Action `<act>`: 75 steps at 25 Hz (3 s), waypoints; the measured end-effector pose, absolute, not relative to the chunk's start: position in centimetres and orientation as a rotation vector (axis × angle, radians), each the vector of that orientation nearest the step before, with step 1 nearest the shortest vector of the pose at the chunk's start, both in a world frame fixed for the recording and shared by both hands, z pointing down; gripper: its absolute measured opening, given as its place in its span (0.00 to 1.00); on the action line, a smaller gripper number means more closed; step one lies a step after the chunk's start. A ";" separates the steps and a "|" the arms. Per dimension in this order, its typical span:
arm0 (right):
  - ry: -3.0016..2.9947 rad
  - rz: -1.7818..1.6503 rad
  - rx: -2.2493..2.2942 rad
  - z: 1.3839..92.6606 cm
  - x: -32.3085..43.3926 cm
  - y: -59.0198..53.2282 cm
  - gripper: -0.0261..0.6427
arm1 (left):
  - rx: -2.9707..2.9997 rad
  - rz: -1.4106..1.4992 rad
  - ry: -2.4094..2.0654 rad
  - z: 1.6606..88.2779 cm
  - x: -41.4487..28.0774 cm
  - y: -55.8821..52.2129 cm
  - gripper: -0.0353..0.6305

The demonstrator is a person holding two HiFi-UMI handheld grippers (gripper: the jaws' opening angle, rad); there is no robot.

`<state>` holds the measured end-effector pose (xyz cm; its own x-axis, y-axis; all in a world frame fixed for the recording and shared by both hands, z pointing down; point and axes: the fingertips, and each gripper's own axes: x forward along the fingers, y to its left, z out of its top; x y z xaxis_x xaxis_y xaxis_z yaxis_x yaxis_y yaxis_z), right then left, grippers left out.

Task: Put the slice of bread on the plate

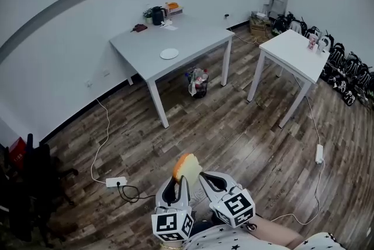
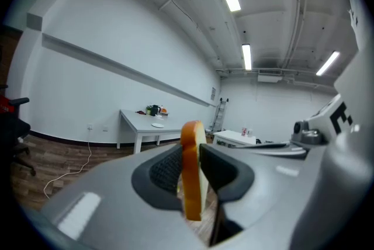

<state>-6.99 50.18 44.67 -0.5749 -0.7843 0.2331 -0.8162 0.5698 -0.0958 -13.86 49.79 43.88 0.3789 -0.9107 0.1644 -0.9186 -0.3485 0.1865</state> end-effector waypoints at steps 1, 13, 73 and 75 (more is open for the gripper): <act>-2.635 0.290 1.349 44.8 -7.1 49.8 0.04 | 2.389 0.045 -1.621 44.0 -13.9 49.3 0.20; -2.650 0.294 1.306 45.4 -5.2 38.9 0.04 | 2.344 0.030 -1.646 44.8 -12.5 38.6 0.20; -2.619 0.264 1.271 45.0 -3.2 -22.2 0.04 | 2.335 -0.006 -1.672 42.8 -11.0 -22.6 0.20; -2.615 0.261 1.269 45.1 -3.9 -24.0 0.04 | 2.331 -0.014 -1.666 43.0 -11.7 -24.4 0.20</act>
<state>-3.90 -24.01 45.14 -0.6018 -0.7497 0.2752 -0.7893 0.6108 -0.0620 -11.74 -24.44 42.97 0.3365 -0.9296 0.1506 -0.9269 -0.2987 0.2273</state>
